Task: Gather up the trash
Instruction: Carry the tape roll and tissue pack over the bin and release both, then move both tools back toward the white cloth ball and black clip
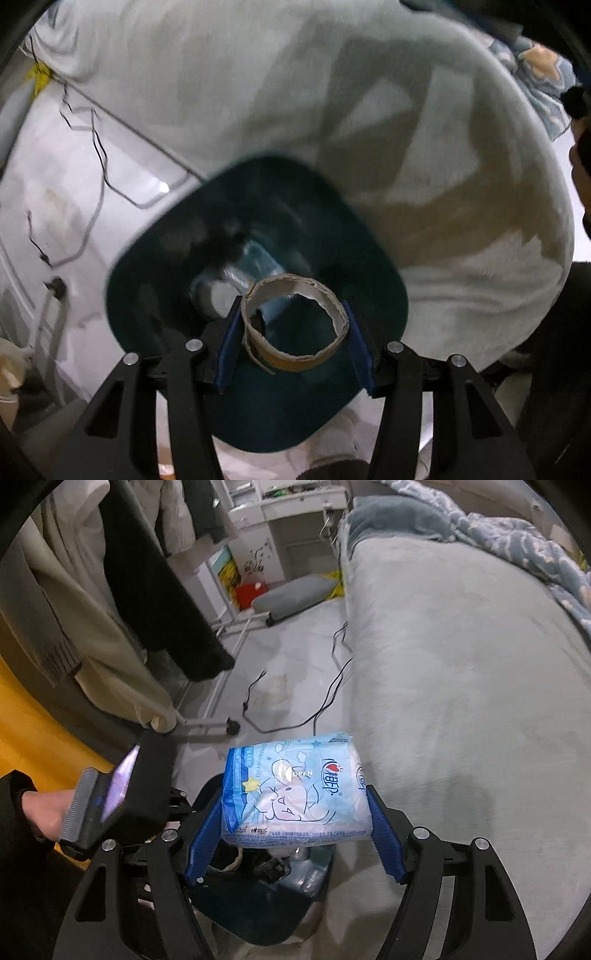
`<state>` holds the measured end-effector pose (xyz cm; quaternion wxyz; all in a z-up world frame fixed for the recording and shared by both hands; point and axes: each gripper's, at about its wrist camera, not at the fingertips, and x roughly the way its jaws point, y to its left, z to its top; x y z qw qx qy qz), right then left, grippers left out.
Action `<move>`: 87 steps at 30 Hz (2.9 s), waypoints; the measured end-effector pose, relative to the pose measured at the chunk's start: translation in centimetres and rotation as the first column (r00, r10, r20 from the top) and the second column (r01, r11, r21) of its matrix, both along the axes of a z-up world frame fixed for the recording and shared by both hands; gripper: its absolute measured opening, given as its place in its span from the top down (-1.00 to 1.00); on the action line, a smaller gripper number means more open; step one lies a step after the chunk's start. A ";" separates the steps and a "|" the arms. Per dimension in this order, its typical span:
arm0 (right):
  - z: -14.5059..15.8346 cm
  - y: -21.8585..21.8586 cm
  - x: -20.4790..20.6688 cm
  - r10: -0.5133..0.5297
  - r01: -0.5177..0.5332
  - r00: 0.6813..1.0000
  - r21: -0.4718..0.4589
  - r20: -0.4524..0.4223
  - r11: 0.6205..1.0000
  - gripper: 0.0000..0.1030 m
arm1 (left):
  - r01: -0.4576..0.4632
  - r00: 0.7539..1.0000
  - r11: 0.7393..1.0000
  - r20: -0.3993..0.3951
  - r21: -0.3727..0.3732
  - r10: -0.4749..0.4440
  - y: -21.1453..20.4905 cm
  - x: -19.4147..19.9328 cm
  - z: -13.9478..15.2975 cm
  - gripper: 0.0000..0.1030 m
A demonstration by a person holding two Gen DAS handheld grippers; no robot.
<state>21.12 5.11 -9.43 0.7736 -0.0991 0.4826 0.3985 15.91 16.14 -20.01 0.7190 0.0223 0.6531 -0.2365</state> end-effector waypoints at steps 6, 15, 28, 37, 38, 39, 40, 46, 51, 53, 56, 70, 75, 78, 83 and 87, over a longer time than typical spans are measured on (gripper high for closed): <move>-1.5 2.0 -0.5 0.034 -0.035 0.999 -0.034 -0.039 0.999 -0.43 | 0.010 0.999 1.000 -0.048 0.016 -0.009 1.5 -0.9 -1.9 -0.36; -4.9 4.5 -1.5 0.078 -0.089 0.991 -0.100 -0.108 0.991 -0.43 | -0.088 0.996 0.995 0.000 0.046 0.088 5.3 0.0 -0.3 -0.62; -7.6 5.5 -3.2 0.121 -0.146 0.981 -0.169 -0.151 0.975 -0.43 | -0.321 0.928 0.947 0.207 0.029 0.308 8.3 3.5 5.6 -0.29; -8.4 5.3 -4.4 0.141 -0.173 0.977 -0.206 -0.160 0.963 -0.44 | -0.354 0.872 0.934 0.345 -0.043 0.346 5.5 5.5 11.4 -0.16; -8.4 5.1 -4.5 0.141 -0.173 0.977 -0.208 -0.159 0.963 -0.44 | -0.355 0.865 0.934 0.362 -0.046 0.347 5.1 5.7 11.9 -0.16; -8.4 5.1 -4.6 0.139 -0.171 0.978 -0.211 -0.157 0.962 -0.44 | -0.357 0.854 0.933 0.387 -0.049 0.347 4.5 6.1 12.7 -0.16; -8.4 5.1 -4.6 0.137 -0.169 0.978 -0.216 -0.156 0.962 -0.44 | -0.359 0.846 0.932 0.403 -0.053 0.349 4.3 6.2 13.1 -0.16; -8.3 5.1 -5.7 0.173 -0.201 0.975 -0.212 -0.140 0.956 -0.44 | -0.370 0.791 0.920 0.476 -0.128 0.384 2.8 7.3 15.9 -0.16; -8.1 4.6 -6.5 0.214 -0.233 0.970 -0.184 -0.119 0.955 -0.81 | -0.356 0.754 0.921 0.533 -0.159 0.383 1.3 7.6 17.6 -0.17; -8.0 4.4 -7.0 0.230 -0.246 0.968 -0.183 -0.104 0.952 -0.81 | -0.358 0.738 0.916 0.546 -0.181 0.396 0.9 7.8 18.1 -0.21; -7.4 3.7 -7.4 0.247 -0.260 0.965 -0.167 -0.091 0.951 -0.81 | -0.352 0.723 0.915 0.562 -0.199 0.401 0.2 8.0 18.6 -0.25; 0.1 -3.6 -5.5 0.119 -0.113 0.989 -0.076 0.090 0.991 -0.81 | -0.322 0.692 0.920 0.607 -0.224 0.391 -4.6 9.4 19.4 -0.50; 2.2 -7.6 -3.8 0.027 -0.010 0.982 -0.092 0.185 0.996 -0.81 | -0.294 0.703 0.924 0.600 -0.244 0.382 -6.8 9.9 19.3 -0.55; 3.2 -10.2 -2.4 -0.056 0.073 0.975 -0.069 0.217 0.995 -0.81 | -0.279 0.705 0.927 0.601 -0.251 0.375 -8.0 10.2 19.3 -0.58; 4.1 -14.4 -0.2 -0.166 0.185 0.954 -0.055 0.250 0.981 -0.81 | -0.259 0.707 0.939 0.617 -0.228 0.345 -10.0 10.7 19.2 -0.58; 4.6 -17.6 1.7 -0.263 0.281 0.927 -0.030 0.268 0.959 -0.83 | -0.246 0.710 0.946 0.625 -0.210 0.324 -11.3 11.2 18.8 -0.61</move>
